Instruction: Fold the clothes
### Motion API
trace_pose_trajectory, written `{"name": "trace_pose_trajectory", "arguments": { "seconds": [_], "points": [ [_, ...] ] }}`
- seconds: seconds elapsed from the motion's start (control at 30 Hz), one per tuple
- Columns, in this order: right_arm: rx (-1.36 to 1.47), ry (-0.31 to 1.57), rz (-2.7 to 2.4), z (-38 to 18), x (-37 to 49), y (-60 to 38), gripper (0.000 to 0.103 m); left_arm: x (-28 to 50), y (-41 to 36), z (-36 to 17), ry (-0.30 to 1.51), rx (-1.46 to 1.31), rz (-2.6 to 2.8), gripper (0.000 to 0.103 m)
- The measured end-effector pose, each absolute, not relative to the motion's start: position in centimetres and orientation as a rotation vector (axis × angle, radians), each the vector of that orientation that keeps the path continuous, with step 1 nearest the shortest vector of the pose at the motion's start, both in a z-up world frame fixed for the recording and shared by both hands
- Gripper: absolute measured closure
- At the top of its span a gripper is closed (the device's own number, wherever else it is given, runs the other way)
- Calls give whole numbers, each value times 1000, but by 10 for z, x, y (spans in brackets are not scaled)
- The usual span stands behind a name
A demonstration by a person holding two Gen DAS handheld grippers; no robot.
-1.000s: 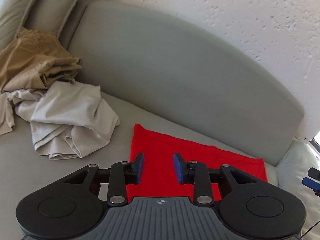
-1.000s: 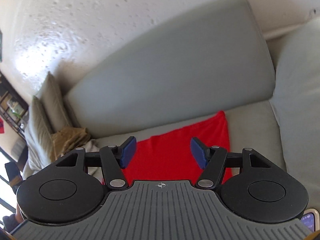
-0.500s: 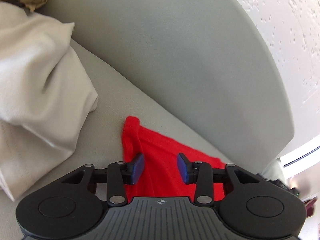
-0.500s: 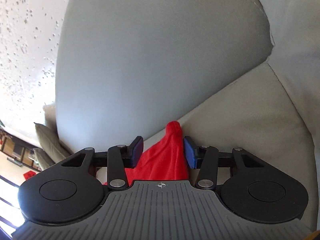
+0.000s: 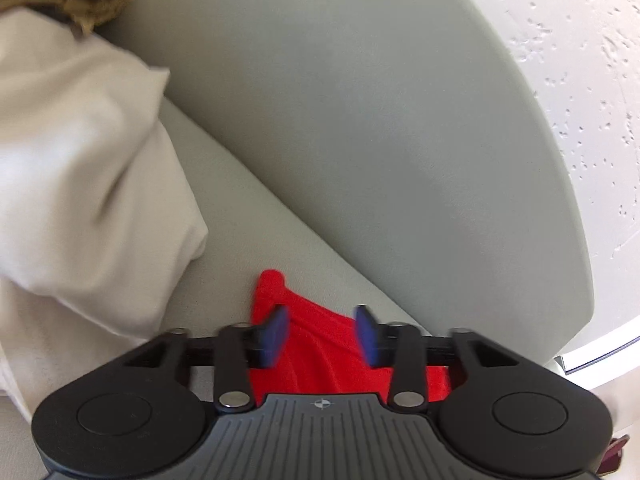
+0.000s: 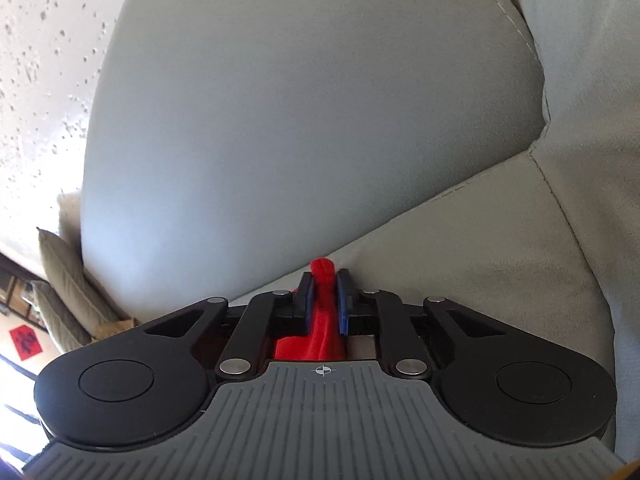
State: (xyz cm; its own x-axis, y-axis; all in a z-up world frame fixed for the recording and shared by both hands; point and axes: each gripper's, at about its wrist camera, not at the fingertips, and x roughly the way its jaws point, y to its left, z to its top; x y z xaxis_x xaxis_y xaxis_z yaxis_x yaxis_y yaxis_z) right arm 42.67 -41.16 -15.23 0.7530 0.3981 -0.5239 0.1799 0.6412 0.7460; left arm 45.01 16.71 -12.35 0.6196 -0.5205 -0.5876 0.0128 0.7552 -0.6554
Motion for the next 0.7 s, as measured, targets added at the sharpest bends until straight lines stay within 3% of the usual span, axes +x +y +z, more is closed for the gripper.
{"name": "trace_pose_trajectory", "arguments": {
  "seconds": [0.23, 0.43, 0.7],
  "points": [
    [901, 733, 178, -151, 424, -414, 80, 438, 176, -118, 900, -581, -314, 46],
    [902, 734, 216, -149, 423, -415, 62, 432, 188, -117, 889, -563, -293, 44],
    [897, 744, 235, -151, 425, -412, 62, 466, 198, -139, 905, -692, -341, 45]
  ]
}}
